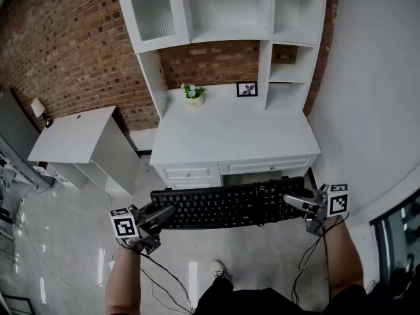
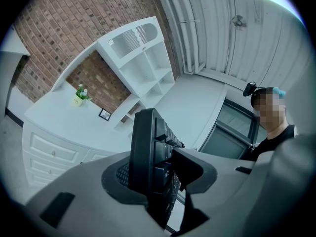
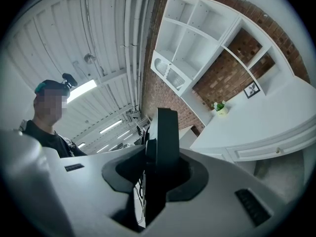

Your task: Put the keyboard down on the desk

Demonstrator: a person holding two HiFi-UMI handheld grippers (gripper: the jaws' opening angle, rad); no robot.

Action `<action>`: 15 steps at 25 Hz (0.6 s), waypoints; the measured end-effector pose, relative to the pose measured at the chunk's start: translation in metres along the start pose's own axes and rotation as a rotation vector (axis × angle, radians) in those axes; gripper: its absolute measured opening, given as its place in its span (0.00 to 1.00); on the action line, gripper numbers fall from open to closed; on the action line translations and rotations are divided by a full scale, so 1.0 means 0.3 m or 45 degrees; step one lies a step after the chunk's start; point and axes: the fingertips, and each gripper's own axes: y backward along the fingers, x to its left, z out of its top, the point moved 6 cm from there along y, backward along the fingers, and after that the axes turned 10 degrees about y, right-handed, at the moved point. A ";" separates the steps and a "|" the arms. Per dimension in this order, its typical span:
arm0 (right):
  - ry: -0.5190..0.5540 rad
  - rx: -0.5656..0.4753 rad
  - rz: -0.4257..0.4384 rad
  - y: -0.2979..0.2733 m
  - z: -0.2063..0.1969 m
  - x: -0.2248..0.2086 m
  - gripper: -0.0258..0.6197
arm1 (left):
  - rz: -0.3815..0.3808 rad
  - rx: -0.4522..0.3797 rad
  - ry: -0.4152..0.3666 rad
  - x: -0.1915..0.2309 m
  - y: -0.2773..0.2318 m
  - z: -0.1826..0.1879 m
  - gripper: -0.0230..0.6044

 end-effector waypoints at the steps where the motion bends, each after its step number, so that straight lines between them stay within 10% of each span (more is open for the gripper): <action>1: 0.000 0.000 -0.002 -0.026 0.010 -0.006 0.23 | -0.002 0.002 0.001 0.016 0.009 0.024 0.34; 15: 0.010 -0.041 -0.048 -0.277 0.101 -0.097 0.23 | -0.039 0.039 -0.024 0.203 0.055 0.294 0.34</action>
